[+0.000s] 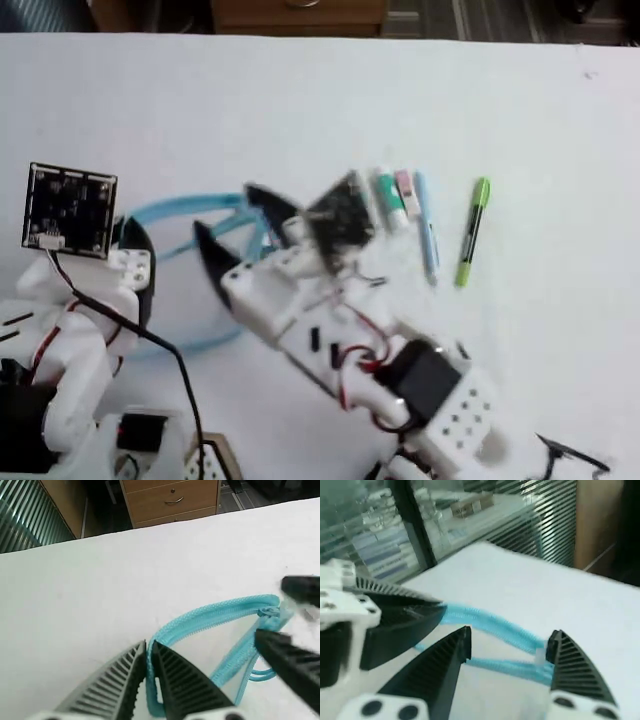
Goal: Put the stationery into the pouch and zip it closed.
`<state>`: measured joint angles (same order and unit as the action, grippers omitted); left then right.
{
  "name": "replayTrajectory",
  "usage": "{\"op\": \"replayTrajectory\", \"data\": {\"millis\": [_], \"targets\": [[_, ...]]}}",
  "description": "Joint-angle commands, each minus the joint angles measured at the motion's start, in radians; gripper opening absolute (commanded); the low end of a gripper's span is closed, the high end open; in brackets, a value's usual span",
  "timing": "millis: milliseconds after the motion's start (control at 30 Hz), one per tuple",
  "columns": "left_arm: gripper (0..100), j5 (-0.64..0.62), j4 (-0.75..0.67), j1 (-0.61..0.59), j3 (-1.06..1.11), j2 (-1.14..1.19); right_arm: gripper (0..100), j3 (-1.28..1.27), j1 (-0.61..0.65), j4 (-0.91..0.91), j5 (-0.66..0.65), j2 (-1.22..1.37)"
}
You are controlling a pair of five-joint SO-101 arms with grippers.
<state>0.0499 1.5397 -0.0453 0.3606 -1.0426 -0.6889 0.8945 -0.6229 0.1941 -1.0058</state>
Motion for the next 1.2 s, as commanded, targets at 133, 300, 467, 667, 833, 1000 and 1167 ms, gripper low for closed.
{"op": "replayTrajectory", "data": {"millis": [133, 300, 467, 667, 833, 1000, 1167], "targets": [[2, 0.008, 0.02, 0.001, 0.049, 0.004, 24.5, 0.285, -0.395, -0.143, -0.003, 0.116], [2, 0.008, 0.02, -0.001, 0.049, 0.004, 24.5, 0.549, -0.549, -0.447, -0.009, 0.381], [2, 0.008, 0.021, -0.001, 0.048, 0.004, 24.6, 0.799, -0.568, -0.768, -0.129, 0.704], [2, 0.008, 0.021, -0.001, 0.044, 0.004, 24.5, 1.017, -0.575, -1.035, -0.233, 1.138], [2, 0.008, 0.021, -0.001, 0.044, 0.004, 24.5, 1.246, -0.611, -1.087, -0.235, 1.442], [2, 0.008, 0.021, 0.001, 0.044, 0.004, 24.5, 1.511, -0.676, -1.089, -0.276, 1.681], [2, 0.008, 0.021, -0.001, 0.051, 0.004, 24.5, 1.769, -0.677, -1.113, -0.321, 1.871]]}}
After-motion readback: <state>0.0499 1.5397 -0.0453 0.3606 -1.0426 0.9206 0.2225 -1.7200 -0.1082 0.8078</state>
